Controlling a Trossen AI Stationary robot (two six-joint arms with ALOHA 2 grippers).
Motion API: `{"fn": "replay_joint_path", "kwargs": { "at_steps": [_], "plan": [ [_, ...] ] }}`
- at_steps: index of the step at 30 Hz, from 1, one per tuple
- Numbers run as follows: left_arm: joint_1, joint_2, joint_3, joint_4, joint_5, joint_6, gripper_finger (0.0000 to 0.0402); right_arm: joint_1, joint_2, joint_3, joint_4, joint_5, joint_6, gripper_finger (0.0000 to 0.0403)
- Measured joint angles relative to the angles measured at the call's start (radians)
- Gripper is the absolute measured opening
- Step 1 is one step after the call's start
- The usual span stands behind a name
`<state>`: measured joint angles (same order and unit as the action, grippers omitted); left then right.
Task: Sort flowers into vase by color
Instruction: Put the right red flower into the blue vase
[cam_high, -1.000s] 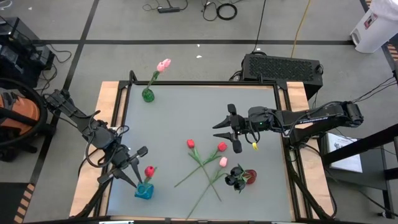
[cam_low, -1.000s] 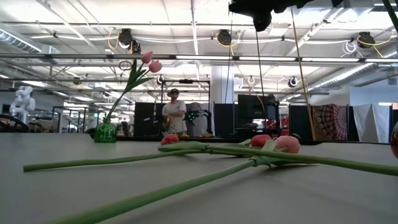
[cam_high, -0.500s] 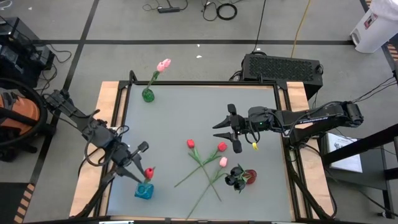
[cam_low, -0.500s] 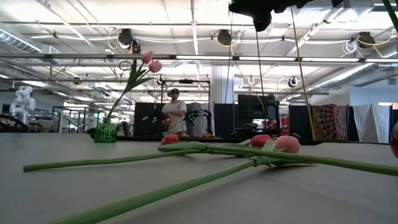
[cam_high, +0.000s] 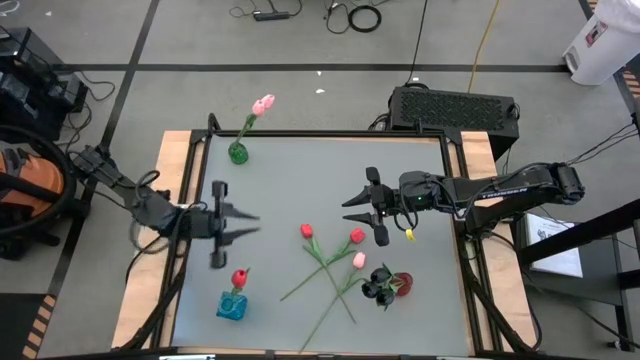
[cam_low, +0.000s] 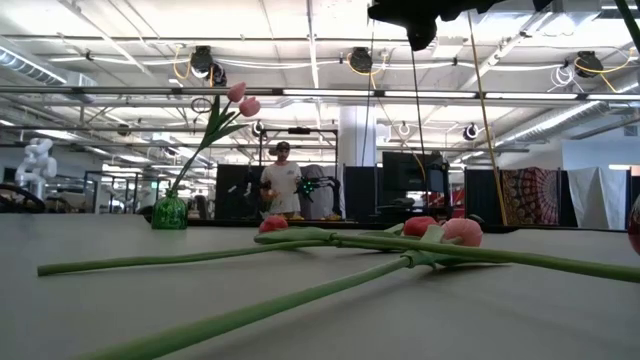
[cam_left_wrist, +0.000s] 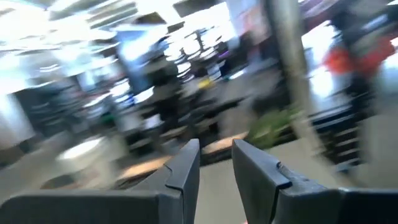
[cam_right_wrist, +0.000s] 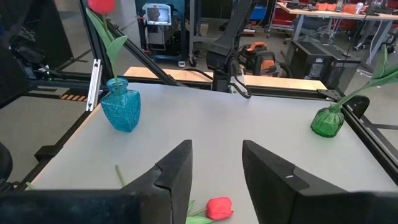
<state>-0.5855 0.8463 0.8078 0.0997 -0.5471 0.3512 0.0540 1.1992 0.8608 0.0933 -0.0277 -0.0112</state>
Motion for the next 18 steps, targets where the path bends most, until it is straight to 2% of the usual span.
{"fn": "replay_joint_path", "kwargs": {
  "at_steps": [3,6,11,18],
  "plan": [
    [0.039,0.014,0.000,-0.029,-0.100,0.012,0.0103,0.000,0.000,0.000,0.000,0.000,0.000,0.0132],
    [0.099,0.036,0.000,-0.049,-0.148,0.001,0.0103,0.000,0.000,0.000,0.000,0.000,0.000,0.0132],
    [0.220,0.104,0.000,-0.090,-0.147,-0.032,0.0103,0.000,0.000,0.000,0.000,0.000,0.000,0.0132],
    [0.364,0.261,0.000,-0.101,-0.093,-0.109,0.0103,0.000,0.000,0.000,0.000,0.000,0.000,0.0132]
  ]
}}
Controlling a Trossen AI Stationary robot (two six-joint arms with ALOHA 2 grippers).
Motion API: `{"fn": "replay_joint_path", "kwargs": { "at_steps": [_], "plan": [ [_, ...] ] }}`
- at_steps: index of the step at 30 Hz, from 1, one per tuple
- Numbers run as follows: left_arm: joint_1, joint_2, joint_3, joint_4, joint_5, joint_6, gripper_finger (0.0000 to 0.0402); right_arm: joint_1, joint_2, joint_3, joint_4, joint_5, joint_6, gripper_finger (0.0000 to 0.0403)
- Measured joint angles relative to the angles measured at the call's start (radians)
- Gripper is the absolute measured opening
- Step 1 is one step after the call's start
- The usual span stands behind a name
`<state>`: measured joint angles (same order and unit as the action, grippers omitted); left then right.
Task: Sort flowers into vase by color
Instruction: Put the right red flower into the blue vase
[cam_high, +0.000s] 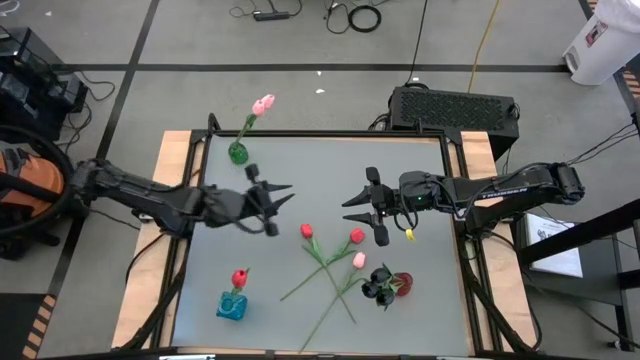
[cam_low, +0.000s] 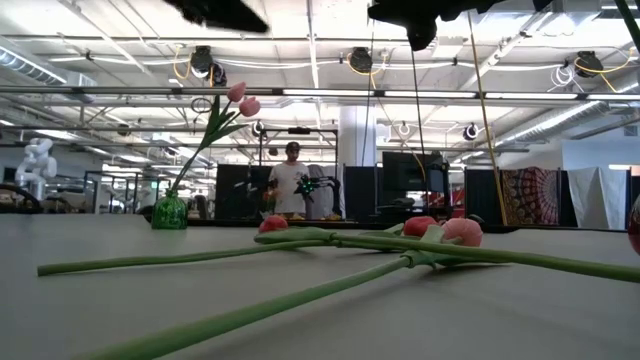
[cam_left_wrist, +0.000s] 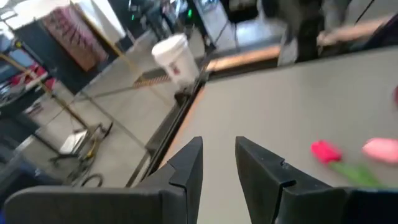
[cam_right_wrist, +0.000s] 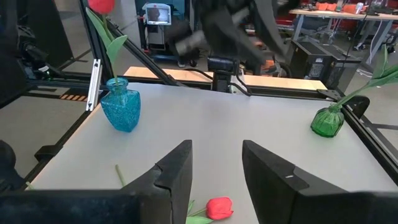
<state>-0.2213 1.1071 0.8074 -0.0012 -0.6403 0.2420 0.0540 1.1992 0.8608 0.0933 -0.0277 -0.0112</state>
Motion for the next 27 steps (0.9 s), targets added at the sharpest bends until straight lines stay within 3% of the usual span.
{"fn": "replay_joint_path", "kwargs": {
  "at_steps": [13,27],
  "plan": [
    [0.122,0.306,-0.001,0.046,0.004,-0.002,0.0103,0.000,0.000,0.000,0.000,0.000,0.000,0.0132],
    [0.121,0.335,-0.001,0.020,-0.012,-0.001,0.0103,0.000,0.000,0.000,0.000,0.000,0.000,0.0132]
  ]
}}
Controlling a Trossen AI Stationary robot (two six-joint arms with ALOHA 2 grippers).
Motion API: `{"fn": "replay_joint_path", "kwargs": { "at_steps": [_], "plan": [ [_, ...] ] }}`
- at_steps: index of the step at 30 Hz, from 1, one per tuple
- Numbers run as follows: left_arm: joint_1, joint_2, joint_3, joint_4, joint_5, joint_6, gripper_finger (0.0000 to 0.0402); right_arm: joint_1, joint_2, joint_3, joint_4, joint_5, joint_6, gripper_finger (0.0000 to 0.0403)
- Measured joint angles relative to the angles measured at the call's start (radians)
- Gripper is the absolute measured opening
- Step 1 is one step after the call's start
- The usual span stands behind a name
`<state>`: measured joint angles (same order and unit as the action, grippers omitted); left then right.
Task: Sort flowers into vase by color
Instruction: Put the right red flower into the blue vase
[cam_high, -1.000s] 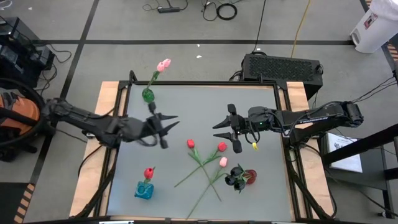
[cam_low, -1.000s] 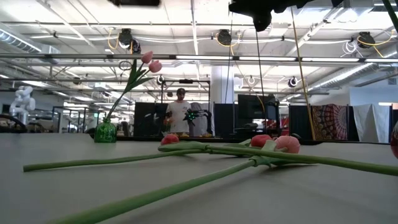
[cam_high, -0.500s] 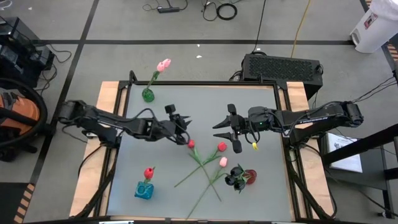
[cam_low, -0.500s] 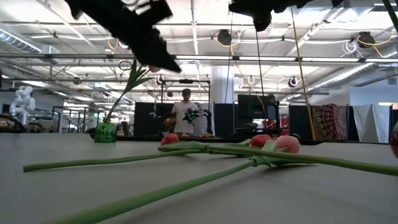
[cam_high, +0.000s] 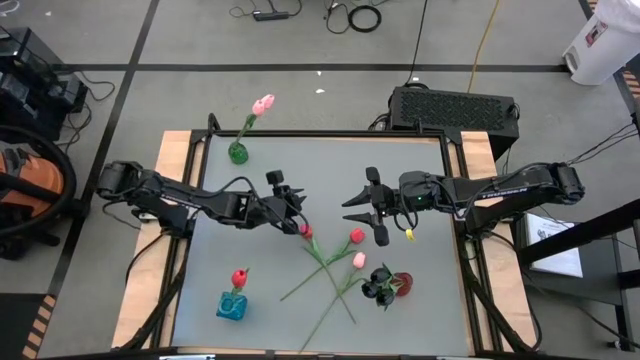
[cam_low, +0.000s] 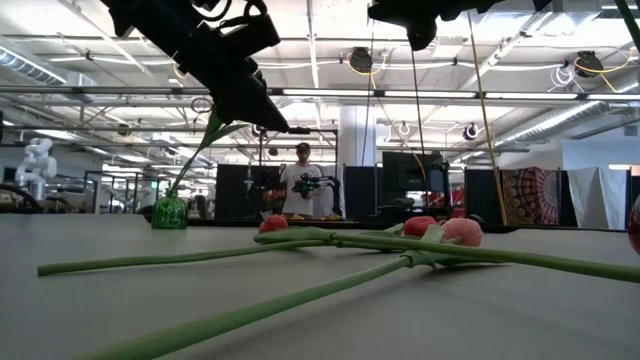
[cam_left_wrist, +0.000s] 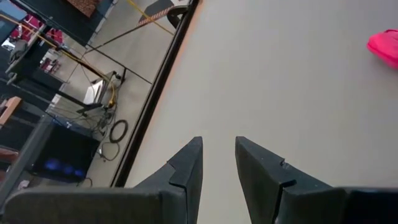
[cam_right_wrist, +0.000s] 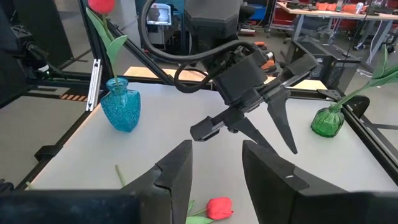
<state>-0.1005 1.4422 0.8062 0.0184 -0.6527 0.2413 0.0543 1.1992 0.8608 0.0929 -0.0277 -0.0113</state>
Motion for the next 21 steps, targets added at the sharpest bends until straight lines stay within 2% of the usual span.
{"fn": "replay_joint_path", "kwargs": {
  "at_steps": [4,7,13,17,21],
  "plan": [
    [0.000,0.000,0.000,0.000,0.008,-0.001,0.0103,0.000,0.000,0.000,0.000,0.000,0.000,0.0132],
    [0.000,0.000,0.000,-0.001,0.055,-0.039,0.0103,0.000,0.000,0.000,0.000,0.000,0.000,0.0132],
    [0.000,-0.001,0.000,0.021,0.188,-0.346,0.0102,0.000,0.000,0.000,0.000,0.000,0.000,0.0132],
    [0.000,-0.001,0.000,0.023,0.298,-0.471,0.0102,0.000,0.000,0.000,0.000,0.000,0.000,0.0132],
    [0.000,-0.001,0.000,0.021,0.343,-0.626,0.0102,0.000,0.000,0.000,0.000,0.000,0.000,0.0132]
  ]
}}
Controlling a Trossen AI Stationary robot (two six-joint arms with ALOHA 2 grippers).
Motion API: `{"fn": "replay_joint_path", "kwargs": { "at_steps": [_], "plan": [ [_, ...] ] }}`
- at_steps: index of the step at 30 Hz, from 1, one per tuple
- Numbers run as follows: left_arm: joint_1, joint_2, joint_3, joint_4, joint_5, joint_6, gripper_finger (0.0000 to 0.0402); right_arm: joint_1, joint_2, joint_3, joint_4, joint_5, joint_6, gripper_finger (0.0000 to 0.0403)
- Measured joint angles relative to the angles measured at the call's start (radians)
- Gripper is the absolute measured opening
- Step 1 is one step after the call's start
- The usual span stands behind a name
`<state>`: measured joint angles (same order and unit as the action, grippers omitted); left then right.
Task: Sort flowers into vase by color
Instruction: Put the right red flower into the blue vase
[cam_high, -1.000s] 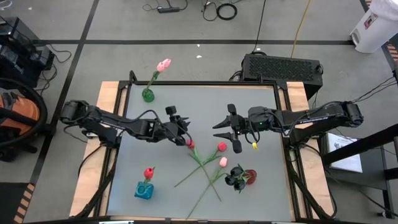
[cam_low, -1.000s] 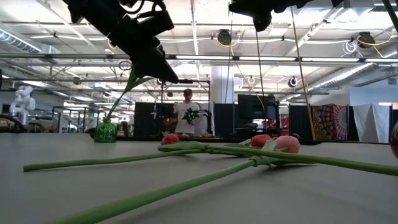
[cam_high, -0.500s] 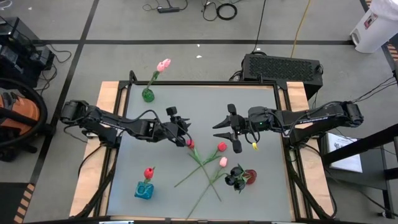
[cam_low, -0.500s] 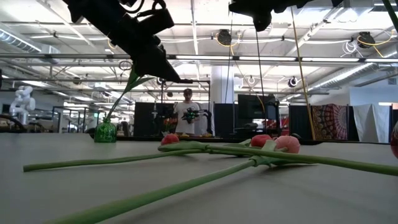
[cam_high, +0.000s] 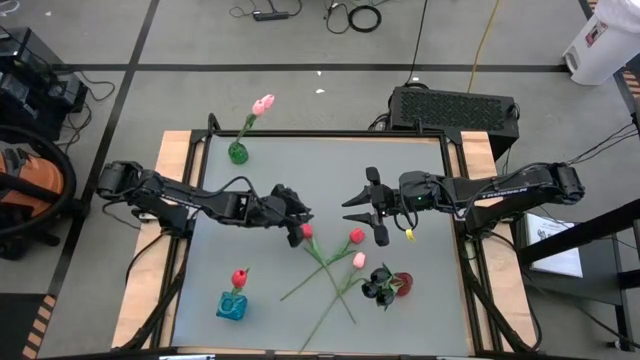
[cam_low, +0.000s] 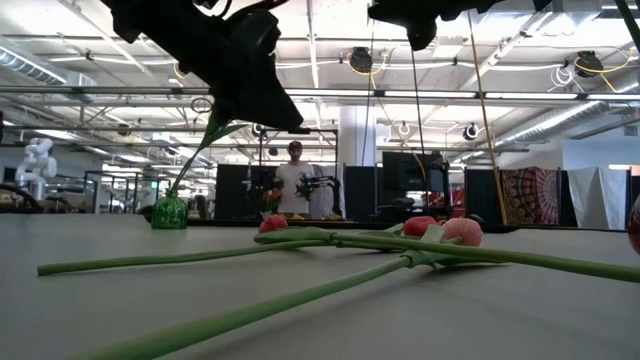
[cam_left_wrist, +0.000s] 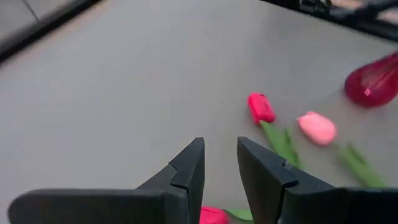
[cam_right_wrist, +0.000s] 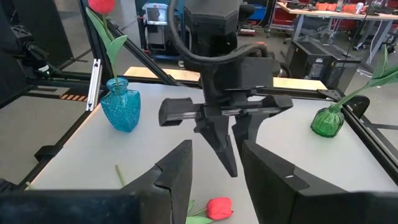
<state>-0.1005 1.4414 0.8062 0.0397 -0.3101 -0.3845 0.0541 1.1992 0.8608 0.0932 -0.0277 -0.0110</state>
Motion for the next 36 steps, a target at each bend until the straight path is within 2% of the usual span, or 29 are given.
{"fn": "replay_joint_path", "kwargs": {
  "at_steps": [4,10,15,25,36],
  "plan": [
    [0.000,0.000,0.000,-0.002,0.026,-0.081,0.0102,0.000,0.000,0.000,0.000,0.000,0.000,0.0132],
    [0.000,0.000,0.000,-0.002,0.026,-0.081,0.0102,0.000,0.000,0.000,0.003,0.000,0.000,0.0132],
    [0.000,0.000,0.000,-0.003,0.025,-0.080,0.0102,0.000,0.000,0.000,0.071,0.000,-0.035,0.0132],
    [0.000,0.000,0.000,-0.003,0.020,-0.080,0.0102,0.000,0.000,0.000,0.060,0.000,-0.025,0.0132],
    [0.003,0.000,0.000,0.012,0.015,-0.079,0.0102,0.000,0.000,0.000,0.050,-0.004,0.234,0.0132]
  ]
}}
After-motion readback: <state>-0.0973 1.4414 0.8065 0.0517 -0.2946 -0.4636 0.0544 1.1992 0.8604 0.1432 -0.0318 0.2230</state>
